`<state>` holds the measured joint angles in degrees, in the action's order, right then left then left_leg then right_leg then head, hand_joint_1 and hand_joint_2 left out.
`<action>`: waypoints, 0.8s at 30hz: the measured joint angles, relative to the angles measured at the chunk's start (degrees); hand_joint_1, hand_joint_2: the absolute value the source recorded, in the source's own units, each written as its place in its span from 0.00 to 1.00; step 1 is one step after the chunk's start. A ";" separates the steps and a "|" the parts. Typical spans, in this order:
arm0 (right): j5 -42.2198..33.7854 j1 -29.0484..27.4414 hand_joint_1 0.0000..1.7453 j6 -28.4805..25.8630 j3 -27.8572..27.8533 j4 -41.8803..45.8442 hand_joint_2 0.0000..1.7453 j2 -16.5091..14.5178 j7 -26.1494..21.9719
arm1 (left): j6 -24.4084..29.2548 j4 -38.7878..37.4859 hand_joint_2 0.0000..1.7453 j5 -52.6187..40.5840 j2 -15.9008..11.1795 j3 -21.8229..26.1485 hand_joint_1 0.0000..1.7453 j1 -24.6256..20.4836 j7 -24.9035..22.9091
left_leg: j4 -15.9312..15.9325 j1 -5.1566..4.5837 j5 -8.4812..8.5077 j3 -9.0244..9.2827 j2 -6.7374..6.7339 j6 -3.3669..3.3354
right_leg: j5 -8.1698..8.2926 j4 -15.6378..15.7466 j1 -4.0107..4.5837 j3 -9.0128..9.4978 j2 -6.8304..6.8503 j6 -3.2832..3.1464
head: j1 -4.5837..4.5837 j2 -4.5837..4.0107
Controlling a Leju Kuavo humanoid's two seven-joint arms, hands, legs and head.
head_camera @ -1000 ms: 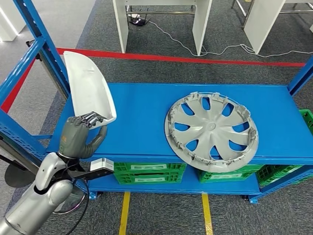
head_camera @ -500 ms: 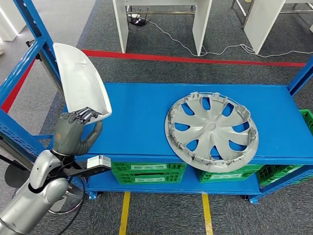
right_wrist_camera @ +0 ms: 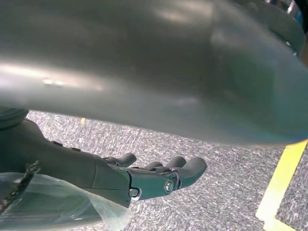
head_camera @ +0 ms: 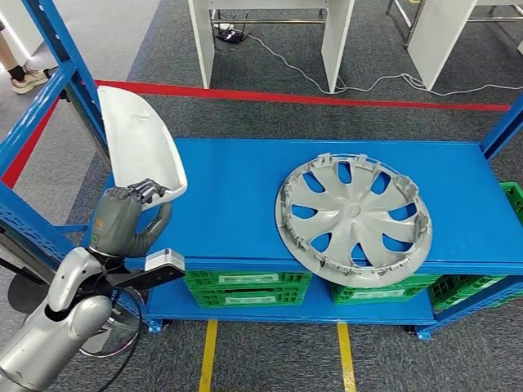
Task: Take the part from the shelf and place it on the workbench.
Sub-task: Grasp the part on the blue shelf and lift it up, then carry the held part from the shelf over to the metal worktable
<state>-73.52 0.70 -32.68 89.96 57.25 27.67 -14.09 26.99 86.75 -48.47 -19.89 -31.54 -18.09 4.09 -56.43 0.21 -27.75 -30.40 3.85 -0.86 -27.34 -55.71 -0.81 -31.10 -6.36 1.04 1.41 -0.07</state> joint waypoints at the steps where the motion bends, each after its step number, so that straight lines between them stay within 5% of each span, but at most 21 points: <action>1: -0.03 0.00 0.00 -0.09 0.00 0.03 0.00 0.00 -0.04 | -0.25 0.00 1.00 0.17 0.00 0.09 1.00 0.01 -0.19 | 0.00 0.00 0.00 0.00 0.00 0.00 | 0.00 0.00 0.00 0.00 0.00 0.00 | 0.00 0.00; 24: -0.83 -0.13 0.00 0.34 0.02 0.40 0.00 0.00 -0.07 | -0.13 -0.21 1.00 -2.06 -0.33 1.57 1.00 1.87 -2.51 | -0.30 -0.31 -0.09 -0.08 0.01 -0.14 | 0.03 0.02 -0.33 -0.01 -0.01 0.14 | -0.01 0.00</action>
<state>-74.35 0.56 -32.34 89.99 57.66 27.67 -14.16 26.86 86.54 -50.52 -20.22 -29.97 -16.22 1.58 -56.73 -0.10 -27.84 -30.48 3.86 -0.99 -27.30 -55.69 -1.14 -31.11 -6.38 1.18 1.40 -0.07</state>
